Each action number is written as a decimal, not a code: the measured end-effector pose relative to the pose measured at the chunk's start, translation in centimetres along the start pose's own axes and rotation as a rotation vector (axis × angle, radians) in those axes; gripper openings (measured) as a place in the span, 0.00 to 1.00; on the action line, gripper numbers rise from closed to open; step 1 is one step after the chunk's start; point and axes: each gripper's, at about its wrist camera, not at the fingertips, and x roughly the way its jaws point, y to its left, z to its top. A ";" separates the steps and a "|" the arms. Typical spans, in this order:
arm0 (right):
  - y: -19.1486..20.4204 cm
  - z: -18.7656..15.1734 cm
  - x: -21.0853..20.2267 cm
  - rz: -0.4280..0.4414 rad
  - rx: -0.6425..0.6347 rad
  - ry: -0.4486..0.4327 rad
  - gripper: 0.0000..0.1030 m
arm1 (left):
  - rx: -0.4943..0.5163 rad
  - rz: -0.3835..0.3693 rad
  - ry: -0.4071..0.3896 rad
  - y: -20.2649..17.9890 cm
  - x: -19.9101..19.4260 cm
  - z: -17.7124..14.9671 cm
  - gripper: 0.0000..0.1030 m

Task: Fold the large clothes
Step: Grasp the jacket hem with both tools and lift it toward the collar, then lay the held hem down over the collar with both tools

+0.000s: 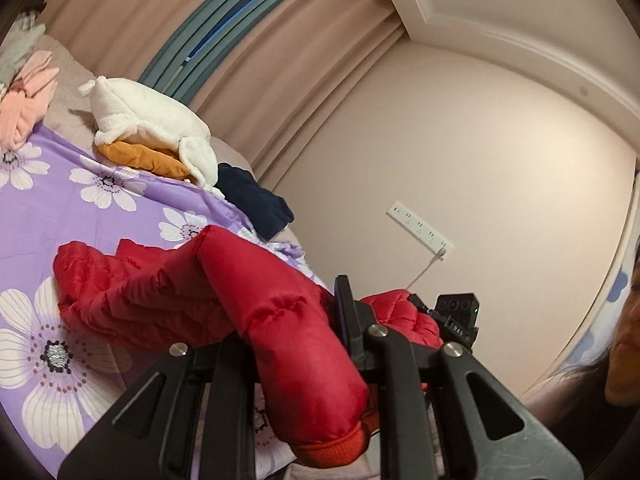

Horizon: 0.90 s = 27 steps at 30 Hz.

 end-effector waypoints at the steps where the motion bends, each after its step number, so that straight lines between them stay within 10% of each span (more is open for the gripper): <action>1: -0.2 0.1 0.3 -0.002 0.001 0.004 0.18 | -0.013 0.004 -0.003 0.5 0.1 0.2 0.17; 27: -10.4 1.3 7.7 -0.218 0.221 0.088 0.18 | -0.298 0.232 0.028 12.7 5.3 2.0 0.18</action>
